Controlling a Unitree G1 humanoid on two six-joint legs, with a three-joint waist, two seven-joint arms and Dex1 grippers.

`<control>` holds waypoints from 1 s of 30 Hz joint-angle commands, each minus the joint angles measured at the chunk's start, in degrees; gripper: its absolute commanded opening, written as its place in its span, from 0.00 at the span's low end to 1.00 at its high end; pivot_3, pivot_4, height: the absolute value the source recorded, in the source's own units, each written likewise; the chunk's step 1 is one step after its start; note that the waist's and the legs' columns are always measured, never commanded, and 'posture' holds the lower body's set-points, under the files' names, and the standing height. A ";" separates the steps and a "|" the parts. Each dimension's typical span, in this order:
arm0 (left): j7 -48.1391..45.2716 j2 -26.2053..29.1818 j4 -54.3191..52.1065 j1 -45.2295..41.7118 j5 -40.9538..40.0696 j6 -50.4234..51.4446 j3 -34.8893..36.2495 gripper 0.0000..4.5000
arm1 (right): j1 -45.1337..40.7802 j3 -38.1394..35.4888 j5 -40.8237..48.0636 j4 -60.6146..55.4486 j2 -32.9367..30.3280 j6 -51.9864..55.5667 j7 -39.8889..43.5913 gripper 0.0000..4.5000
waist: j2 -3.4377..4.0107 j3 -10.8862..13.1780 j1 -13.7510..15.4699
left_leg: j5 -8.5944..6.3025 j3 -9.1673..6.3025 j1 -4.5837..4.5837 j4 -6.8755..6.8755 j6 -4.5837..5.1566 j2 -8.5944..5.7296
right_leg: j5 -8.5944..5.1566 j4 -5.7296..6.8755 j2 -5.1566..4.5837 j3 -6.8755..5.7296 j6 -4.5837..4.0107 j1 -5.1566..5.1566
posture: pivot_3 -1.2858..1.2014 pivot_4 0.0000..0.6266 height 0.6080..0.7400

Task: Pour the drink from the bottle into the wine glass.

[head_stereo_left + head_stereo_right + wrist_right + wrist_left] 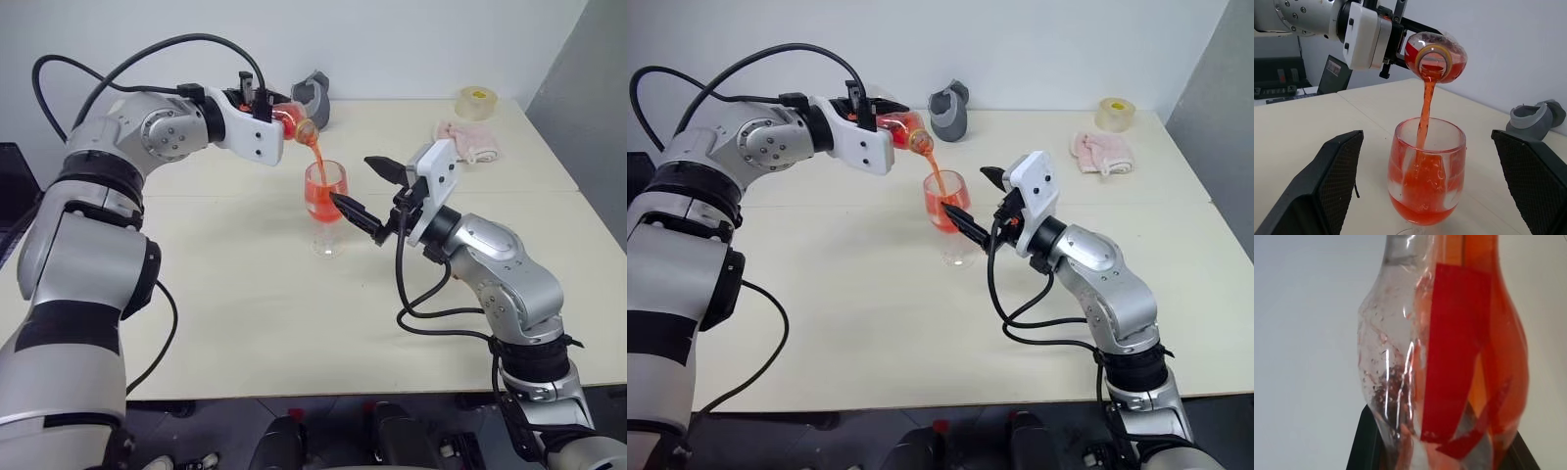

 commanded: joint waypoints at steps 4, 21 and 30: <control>-13.30 -2.13 -1.29 1.31 -13.54 4.77 9.85 0.20 | -1.06 -1.21 -0.12 -1.09 -0.32 -1.16 0.29 1.00 | 0.00 0.00 -0.23 | 0.00 0.00 0.00 0.04 0.00 0.00 | 0.00 0.05 0.00 0.00 0.00 0.00 | 0.52 0.24 1.00; -12.02 -6.51 -18.40 19.43 -36.88 36.69 31.11 0.20 | 7.78 -2.05 2.63 -11.82 -8.38 -0.02 5.15 1.00 | 0.00 -0.02 -1.17 | -0.01 -0.54 -0.28 0.44 0.00 0.00 | -0.05 0.37 -0.04 -0.15 0.08 -0.09 | 0.52 0.24 1.00; 0.29 -13.84 -44.41 40.79 -44.69 56.55 37.44 0.20 | 22.21 -2.95 5.97 -19.76 -12.64 -6.37 12.89 1.00 | -0.12 -0.11 -0.60 | 0.00 -0.90 -0.41 0.60 -0.01 0.01 | -0.06 0.40 -0.15 -0.41 0.08 -0.02 | 0.52 0.24 1.00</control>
